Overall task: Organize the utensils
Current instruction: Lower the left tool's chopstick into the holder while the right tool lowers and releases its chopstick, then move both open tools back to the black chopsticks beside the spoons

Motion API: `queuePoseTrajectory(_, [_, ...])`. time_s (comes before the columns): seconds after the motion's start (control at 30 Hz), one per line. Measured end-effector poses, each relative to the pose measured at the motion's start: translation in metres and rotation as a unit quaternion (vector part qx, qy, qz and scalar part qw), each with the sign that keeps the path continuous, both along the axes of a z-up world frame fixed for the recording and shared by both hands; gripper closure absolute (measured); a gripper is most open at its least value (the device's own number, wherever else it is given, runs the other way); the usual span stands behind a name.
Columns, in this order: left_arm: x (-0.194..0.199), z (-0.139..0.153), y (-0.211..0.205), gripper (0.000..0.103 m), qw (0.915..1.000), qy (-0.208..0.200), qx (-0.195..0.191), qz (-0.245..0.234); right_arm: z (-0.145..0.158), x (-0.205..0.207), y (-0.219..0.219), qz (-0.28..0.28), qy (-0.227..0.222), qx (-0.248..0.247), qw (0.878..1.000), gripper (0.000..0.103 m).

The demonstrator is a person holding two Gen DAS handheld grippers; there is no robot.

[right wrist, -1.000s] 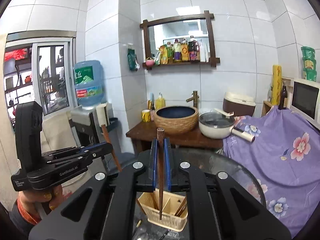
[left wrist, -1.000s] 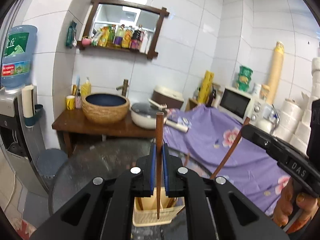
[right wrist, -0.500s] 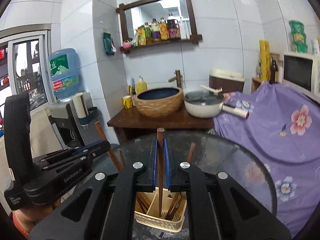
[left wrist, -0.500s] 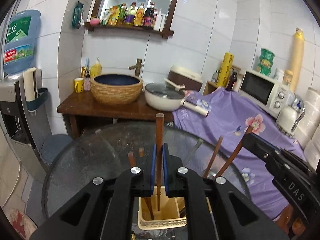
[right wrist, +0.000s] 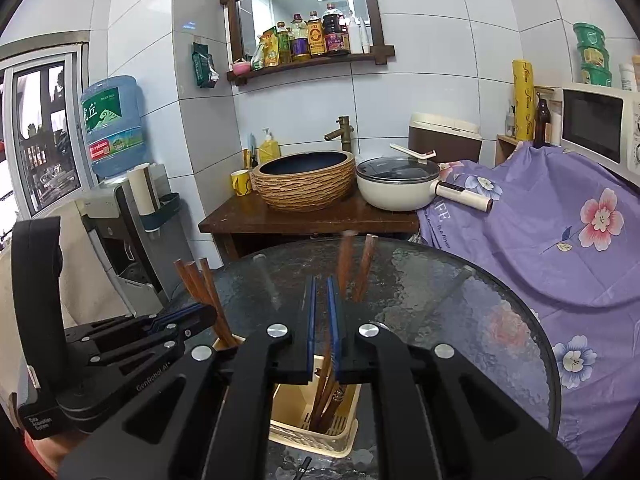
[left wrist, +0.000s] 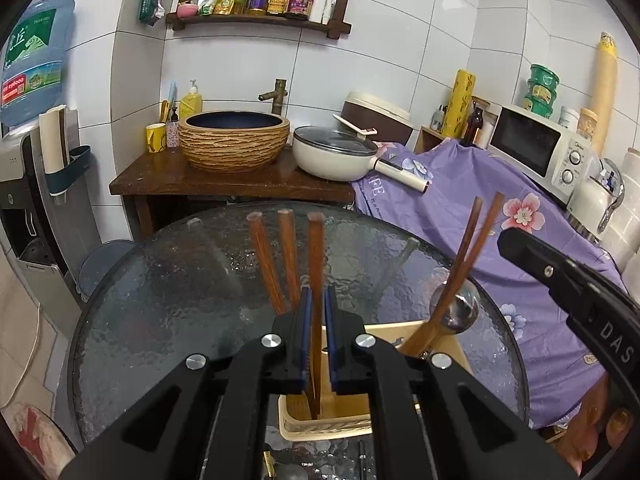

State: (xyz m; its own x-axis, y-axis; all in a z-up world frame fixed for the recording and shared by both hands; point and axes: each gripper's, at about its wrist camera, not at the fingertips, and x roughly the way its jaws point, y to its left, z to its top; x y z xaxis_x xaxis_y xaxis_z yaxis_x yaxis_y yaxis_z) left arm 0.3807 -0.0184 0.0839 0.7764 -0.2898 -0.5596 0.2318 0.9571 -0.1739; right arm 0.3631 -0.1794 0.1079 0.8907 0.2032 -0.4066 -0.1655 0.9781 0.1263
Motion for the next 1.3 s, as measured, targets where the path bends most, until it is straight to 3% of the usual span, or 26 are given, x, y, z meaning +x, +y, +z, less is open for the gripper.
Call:
queuePoseTrajectory(0.1, [-0.003, -0.002, -0.001, 0.092, 1.0, -0.002, 0.004, -0.005, 0.0, -0.004, -0.001, -0.004, -0.015, -0.007, 1.0, 0.091])
queuePoseTrajectory(0.17, [-0.008, 0.0, 0.001, 0.077, 0.9999, -0.011, 0.003, -0.004, -0.001, -0.01, -0.001, -0.003, -0.022, -0.007, 1.0, 0.069])
queuePoseTrajectory(0.2, [-0.015, 0.0, 0.004, 0.063, 0.9998, -0.019, -0.002, -0.004, -0.001, -0.017, -0.003, -0.008, -0.032, -0.006, 0.999, 0.051])
queuePoseTrajectory(0.3, [-0.039, -0.002, 0.014, 0.046, 0.999, -0.043, -0.013, 0.002, -0.002, -0.037, -0.007, -0.028, -0.054, -0.014, 0.998, 0.047])
queuePoseTrajectory(0.43, [-0.065, -0.023, 0.025, 0.035, 0.9992, -0.038, 0.008, 0.009, -0.023, -0.069, -0.002, -0.031, -0.04, -0.044, 0.998, 0.047])
queuePoseTrajectory(0.6, [-0.078, -0.068, 0.043, 0.034, 0.9993, 0.036, 0.002, 0.011, -0.074, -0.086, 0.008, -0.012, 0.029, -0.064, 0.997, 0.047])
queuePoseTrajectory(0.8, [-0.082, -0.12, 0.05, 0.036, 0.9938, 0.102, 0.038, 0.022, -0.144, -0.083, 0.02, 0.004, 0.142, -0.05, 0.989, 0.047])
queuePoseTrajectory(0.93, [-0.082, -0.147, 0.044, 0.042, 0.9891, 0.127, 0.072, 0.02, -0.175, -0.084, 0.03, 0.006, 0.176, -0.054, 0.983, 0.047])
queuePoseTrajectory(1.1, [-0.086, -0.166, 0.043, 0.055, 0.9861, 0.147, 0.077, 0.012, -0.198, -0.085, 0.036, 0.012, 0.2, -0.045, 0.979, 0.047])
queuePoseTrajectory(1.3, [-0.089, -0.172, 0.042, 0.062, 0.9857, 0.153, 0.071, 0.006, -0.214, -0.085, 0.046, 0.008, 0.217, -0.06, 0.974, 0.048])
